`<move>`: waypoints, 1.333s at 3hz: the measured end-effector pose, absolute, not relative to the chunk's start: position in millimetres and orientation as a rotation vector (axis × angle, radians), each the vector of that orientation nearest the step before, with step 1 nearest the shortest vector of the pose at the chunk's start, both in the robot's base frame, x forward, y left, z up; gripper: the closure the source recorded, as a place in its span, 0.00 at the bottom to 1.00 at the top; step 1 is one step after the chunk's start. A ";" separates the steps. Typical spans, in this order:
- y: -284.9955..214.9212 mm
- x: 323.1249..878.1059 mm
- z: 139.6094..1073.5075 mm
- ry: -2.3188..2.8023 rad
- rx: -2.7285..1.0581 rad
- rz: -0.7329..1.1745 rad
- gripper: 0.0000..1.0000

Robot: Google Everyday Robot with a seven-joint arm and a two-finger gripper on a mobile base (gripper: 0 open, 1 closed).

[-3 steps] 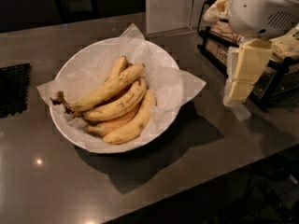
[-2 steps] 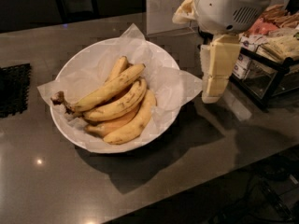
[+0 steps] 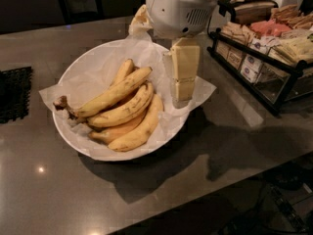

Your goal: Pick banana from white bowl

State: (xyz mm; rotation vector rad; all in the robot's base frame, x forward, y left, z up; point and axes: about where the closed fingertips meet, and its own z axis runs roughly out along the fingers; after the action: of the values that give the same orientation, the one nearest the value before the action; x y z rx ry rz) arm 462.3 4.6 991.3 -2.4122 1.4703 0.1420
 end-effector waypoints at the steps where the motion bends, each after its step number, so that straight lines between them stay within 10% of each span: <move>1: 46.3 461.8 980.6 1.350 -2.459 0.230 0.00; 4: 64.0 477.3 953.6 1.281 -2.380 0.352 0.00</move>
Offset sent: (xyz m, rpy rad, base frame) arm -0.0041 0.0317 -0.0104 0.0205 0.0417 0.0887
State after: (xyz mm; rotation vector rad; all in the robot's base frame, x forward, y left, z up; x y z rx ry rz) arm 477.3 64.0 953.6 -2.3802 1.2814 0.3521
